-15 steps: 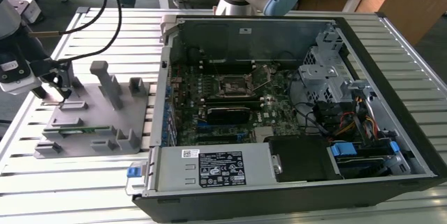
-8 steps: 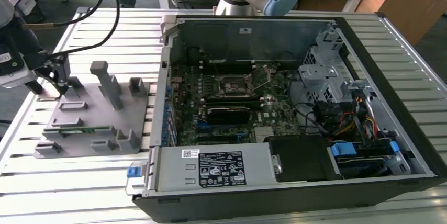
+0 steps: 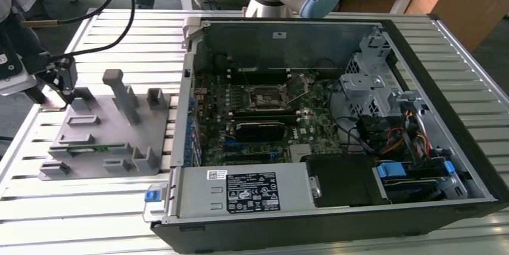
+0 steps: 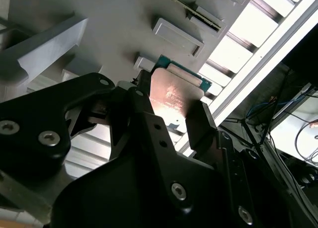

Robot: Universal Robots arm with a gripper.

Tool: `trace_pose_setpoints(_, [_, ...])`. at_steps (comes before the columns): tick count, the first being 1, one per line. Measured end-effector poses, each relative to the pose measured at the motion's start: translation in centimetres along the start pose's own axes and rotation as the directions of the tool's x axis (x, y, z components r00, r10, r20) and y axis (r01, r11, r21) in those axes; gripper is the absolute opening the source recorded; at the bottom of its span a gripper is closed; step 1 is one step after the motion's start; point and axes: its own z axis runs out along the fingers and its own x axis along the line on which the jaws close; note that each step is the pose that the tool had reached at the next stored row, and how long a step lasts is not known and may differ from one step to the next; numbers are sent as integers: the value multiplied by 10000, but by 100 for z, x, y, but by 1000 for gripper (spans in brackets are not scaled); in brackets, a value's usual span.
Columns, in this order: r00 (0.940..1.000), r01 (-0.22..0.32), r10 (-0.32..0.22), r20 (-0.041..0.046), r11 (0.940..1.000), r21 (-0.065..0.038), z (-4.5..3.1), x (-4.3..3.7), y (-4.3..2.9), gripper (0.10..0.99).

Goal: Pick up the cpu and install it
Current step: 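Pick up the cpu and move it towards the insertion slot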

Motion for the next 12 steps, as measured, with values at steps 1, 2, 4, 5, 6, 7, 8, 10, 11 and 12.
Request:
trace_pose_setpoints(1, [10000,0,0,1,10000,0,-10,0,1,529])
trace_pose_setpoints(2, [10000,0,0,1,10000,-1,-21,1,2,529])
trace_pose_setpoints(4, [10000,0,0,0,10000,-1,-40,2,3,529])
trace_pose_setpoints(5, [10000,0,0,0,10000,-1,-48,2,3,529])
trace_pose_setpoints(6, [10000,0,0,0,10000,-1,-55,2,4,529])
trace_pose_setpoints(7, [10000,0,0,0,10000,-1,-63,2,4,529])
trace_pose_setpoints(8, [10000,0,0,1,10000,-2,-70,2,5,529])
trace_pose_setpoints(10, [10000,-1,1,1,10000,-2,-88,3,6,529])
trace_pose_setpoints(11, [10000,0,0,0,10000,-2,-98,3,7,529])
trace_pose_setpoints(12, [10000,0,0,1,10000,-2,-109,3,8,529])
